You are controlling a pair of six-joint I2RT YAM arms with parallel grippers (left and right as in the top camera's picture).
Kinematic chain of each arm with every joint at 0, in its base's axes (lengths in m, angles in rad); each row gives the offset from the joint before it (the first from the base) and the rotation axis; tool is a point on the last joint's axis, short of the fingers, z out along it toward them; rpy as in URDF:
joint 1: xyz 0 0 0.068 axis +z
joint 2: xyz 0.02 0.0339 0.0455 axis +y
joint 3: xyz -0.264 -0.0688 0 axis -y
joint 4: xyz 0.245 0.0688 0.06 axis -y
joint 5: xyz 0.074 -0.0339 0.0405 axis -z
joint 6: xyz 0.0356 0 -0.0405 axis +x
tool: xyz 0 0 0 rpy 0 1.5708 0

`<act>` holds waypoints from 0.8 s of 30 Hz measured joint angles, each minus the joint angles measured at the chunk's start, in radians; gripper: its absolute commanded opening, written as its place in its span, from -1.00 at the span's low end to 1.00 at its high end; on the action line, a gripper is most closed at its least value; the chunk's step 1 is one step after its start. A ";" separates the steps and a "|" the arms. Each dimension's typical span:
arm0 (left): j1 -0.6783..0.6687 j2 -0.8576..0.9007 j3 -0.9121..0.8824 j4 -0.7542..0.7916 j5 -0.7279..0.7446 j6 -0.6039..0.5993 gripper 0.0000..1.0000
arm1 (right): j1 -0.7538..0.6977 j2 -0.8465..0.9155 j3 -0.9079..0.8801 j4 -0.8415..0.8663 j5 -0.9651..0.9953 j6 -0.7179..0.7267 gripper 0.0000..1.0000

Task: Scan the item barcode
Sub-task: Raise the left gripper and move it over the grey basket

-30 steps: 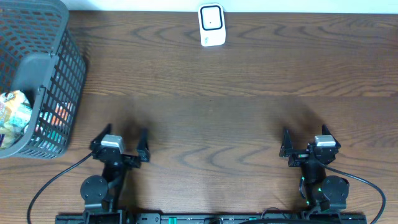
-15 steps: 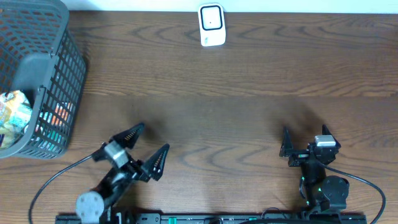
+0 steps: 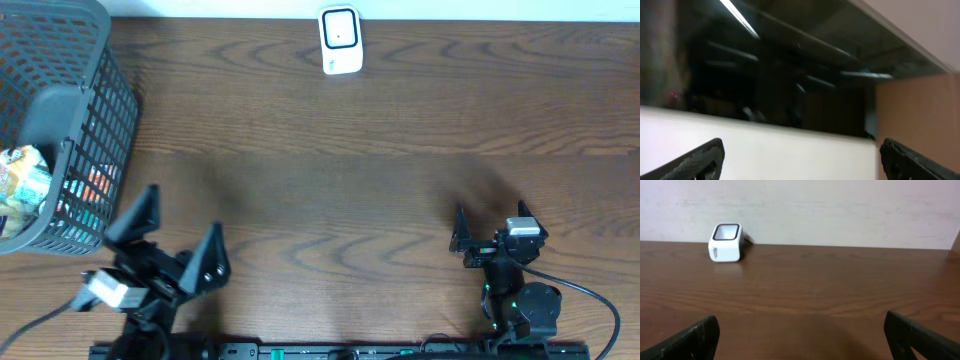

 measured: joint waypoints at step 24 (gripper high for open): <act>0.160 1.262 1.643 -1.511 -0.231 0.407 0.95 | 0.000 0.000 0.000 0.000 0.003 0.000 0.99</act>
